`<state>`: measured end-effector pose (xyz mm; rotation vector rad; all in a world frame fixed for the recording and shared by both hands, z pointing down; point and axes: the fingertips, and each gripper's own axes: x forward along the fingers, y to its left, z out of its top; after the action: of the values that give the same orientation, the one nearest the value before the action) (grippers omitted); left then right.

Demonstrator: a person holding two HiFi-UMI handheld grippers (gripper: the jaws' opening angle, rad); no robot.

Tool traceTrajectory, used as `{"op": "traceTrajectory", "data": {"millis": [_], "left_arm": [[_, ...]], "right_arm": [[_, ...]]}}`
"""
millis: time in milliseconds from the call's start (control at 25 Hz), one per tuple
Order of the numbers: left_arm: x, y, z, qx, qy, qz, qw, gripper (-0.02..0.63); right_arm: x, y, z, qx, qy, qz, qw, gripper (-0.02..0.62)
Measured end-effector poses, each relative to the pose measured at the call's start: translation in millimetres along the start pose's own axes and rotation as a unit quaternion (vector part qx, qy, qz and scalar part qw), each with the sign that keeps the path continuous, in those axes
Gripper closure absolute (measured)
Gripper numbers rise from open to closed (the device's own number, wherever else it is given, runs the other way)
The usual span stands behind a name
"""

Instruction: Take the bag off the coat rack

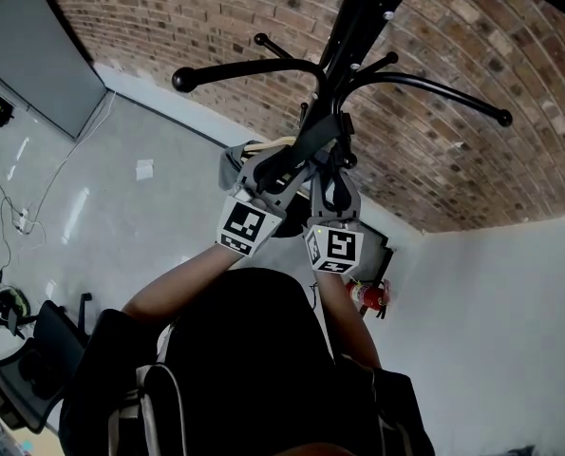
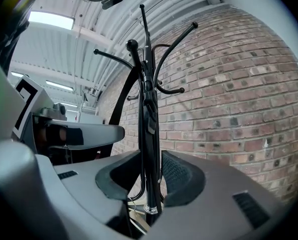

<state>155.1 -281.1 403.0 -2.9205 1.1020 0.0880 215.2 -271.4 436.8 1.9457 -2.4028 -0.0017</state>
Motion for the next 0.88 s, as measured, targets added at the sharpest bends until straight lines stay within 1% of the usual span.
{"op": "traceTrajectory", "data": {"millis": [80,160,240,280,360,440,600,760,880], "left_arm": [[1.7,3.9,-0.5,-0.002,0.000,0.004,1.0000,0.430],[2.7,8.7,-0.9,-0.006,0.000,0.008,1.0000,0.431],[2.8,10.0,0.3,-0.007,-0.003,0.010,0.9999,0.431],[2.2,9.4,1.3,-0.007,-0.005,0.010,0.9999,0.434],[-0.1,8.5,2.7,-0.006,-0.010,0.013,0.9998,0.486],[-1.8,9.2,3.3,-0.007,-0.010,0.016,0.9998,0.568],[-3.3,11.4,5.8,-0.024,-0.004,0.015,0.9996,0.583],[-8.7,14.0,9.4,-0.048,0.001,0.018,0.9987,0.584],[-12.0,17.1,18.4,-0.052,-0.016,0.020,0.9983,0.584]], "right_arm": [[2.0,-1.6,-0.6,0.001,0.002,-0.007,1.000,0.472],[3.1,-2.8,-0.8,0.000,0.003,-0.009,1.000,0.490],[3.8,-4.0,-0.5,-0.002,0.003,-0.008,1.000,0.547],[4.0,-4.4,-0.3,-0.005,0.004,-0.007,1.000,0.567],[3.4,-5.6,0.0,-0.009,0.004,-0.007,1.000,0.573],[1.6,-7.2,0.1,-0.008,0.004,-0.008,1.000,0.574],[-3.9,-13.0,2.9,-0.004,0.003,-0.018,1.000,0.574],[-9.7,-23.4,13.6,-0.013,-0.005,-0.032,0.999,0.574],[-14.4,-36.1,27.0,-0.015,-0.018,-0.040,0.999,0.575]]}}
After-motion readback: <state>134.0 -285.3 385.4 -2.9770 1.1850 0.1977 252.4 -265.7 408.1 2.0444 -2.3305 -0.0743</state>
